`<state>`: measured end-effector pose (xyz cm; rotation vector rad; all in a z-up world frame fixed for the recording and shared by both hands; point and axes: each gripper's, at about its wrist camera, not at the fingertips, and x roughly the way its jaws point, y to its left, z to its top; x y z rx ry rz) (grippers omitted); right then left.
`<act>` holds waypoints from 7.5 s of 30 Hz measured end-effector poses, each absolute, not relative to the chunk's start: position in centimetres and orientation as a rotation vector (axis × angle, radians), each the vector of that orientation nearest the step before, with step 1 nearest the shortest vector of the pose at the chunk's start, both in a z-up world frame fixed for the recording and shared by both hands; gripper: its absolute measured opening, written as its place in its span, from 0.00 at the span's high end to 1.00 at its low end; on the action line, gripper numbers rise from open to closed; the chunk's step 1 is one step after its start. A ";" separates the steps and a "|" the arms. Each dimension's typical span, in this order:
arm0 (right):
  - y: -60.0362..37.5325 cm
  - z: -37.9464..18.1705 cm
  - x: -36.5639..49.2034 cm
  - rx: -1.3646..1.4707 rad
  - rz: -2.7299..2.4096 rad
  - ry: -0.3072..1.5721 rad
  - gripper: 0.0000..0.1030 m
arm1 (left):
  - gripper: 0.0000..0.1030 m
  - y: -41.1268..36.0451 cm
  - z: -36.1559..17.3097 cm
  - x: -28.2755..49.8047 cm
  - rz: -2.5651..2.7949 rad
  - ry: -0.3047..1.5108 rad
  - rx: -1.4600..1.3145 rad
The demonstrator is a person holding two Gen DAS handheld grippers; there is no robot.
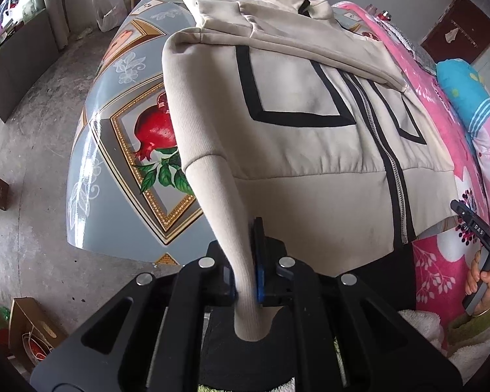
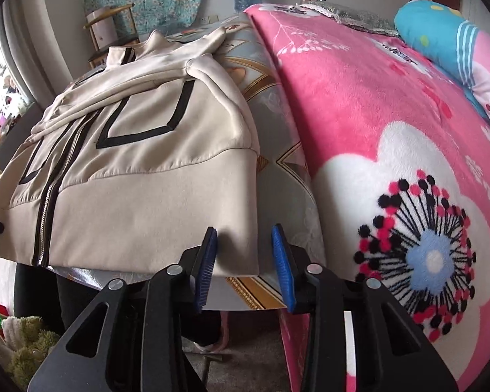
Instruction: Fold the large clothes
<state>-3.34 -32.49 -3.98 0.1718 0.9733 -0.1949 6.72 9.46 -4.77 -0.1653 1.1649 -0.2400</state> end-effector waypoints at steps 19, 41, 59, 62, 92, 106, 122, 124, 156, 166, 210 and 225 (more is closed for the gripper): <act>-30.0 5.5 3.6 0.008 -0.151 0.705 0.95 | 0.95 11.9 2.5 11.2 -0.341 0.912 -0.275; -34.2 0.5 19.0 0.229 -0.209 0.803 0.52 | 0.44 15.0 -0.2 24.2 -0.182 0.924 -0.318; -33.5 -4.3 9.2 0.505 -0.141 0.953 0.31 | 0.36 16.3 -7.5 15.6 -0.322 0.986 -0.883; -34.1 -4.5 9.5 0.556 -0.128 0.925 0.31 | 0.36 17.3 -7.5 16.0 -0.270 0.924 -0.933; -30.3 3.5 10.6 0.214 -0.340 0.705 0.89 | 0.93 9.3 2.3 12.4 -0.039 0.592 -0.142; -31.9 -1.4 0.4 0.315 -0.292 0.926 0.67 | 0.79 18.8 -3.2 3.5 -0.093 0.928 -0.363; -21.9 0.5 5.0 0.273 0.152 0.926 0.44 | 0.61 14.2 0.3 5.8 -0.211 0.843 -0.215; -19.7 -0.3 6.2 0.268 0.209 0.958 0.44 | 0.59 11.6 -0.2 6.8 -0.280 0.863 -0.169; -13.1 -3.9 12.1 -0.032 0.086 0.913 0.96 | 0.98 1.7 -4.7 11.0 -0.214 0.789 0.335; -24.0 0.5 8.8 0.119 -0.113 0.848 0.64 | 0.97 1.9 -4.9 11.0 -0.221 0.793 0.321; -30.6 -1.0 8.1 0.182 -0.110 0.801 0.95 | 0.97 1.3 -5.0 11.1 -0.220 0.804 0.382; -31.7 -2.8 9.8 0.151 -0.269 0.846 0.81 | 0.96 1.7 -4.8 11.1 -0.233 0.813 0.356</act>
